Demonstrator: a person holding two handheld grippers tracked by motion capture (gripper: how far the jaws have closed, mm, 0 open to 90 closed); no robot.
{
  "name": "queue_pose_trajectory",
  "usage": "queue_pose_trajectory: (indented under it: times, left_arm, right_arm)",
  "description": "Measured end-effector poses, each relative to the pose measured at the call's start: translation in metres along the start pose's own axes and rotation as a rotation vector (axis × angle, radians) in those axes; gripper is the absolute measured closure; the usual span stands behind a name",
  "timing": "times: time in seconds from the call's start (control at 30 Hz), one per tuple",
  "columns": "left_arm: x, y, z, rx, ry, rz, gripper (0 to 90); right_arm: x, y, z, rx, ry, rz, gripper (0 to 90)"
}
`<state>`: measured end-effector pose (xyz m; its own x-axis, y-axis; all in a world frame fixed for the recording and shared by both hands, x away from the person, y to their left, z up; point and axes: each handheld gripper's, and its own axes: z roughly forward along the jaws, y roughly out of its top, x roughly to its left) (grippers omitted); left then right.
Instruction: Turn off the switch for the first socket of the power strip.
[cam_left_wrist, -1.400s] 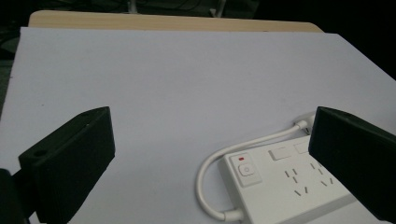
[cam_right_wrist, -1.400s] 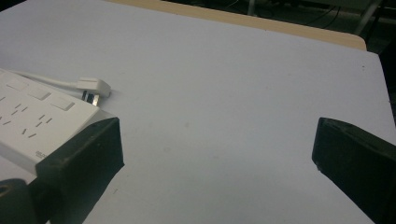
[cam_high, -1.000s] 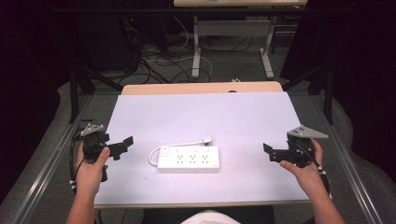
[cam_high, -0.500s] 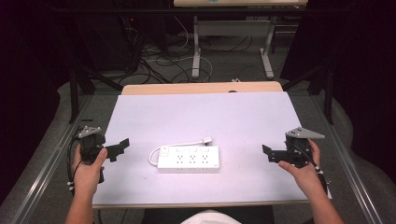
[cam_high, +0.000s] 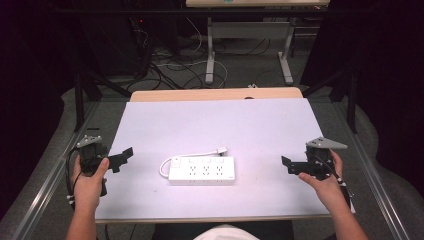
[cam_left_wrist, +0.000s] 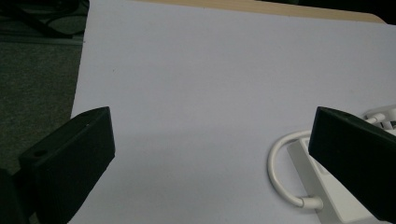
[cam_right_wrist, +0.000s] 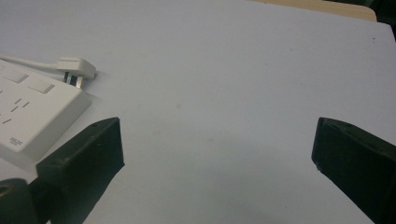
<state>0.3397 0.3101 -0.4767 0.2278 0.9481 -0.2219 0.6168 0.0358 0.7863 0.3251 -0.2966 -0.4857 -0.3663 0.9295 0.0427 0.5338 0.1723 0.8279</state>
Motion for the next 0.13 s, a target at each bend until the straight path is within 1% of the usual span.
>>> queue_pose_trajectory:
  times: [0.03,0.07,0.1,0.13]
  left_arm:
    - [0.0003,0.0006,-0.0011,0.008,-0.002,0.000,0.2]
    - [0.0003,0.0007,-0.0010,0.004,-0.003,-0.002,0.2]
    - [0.0003,0.0008,-0.0008,0.006,-0.006,-0.002,0.2]
    - [0.0003,0.0005,0.0001,-0.002,-0.004,-0.004,0.2]
  right_arm:
    - [-0.0003,-0.0001,0.0000,0.006,0.001,0.001,1.5]
    - [-0.0010,-0.0003,0.0005,0.006,0.000,-0.001,1.5]
    - [-0.0010,-0.0007,0.0015,0.004,0.002,0.007,1.5]
    - [-0.0023,-0.0009,0.0013,0.013,0.006,0.002,1.5]
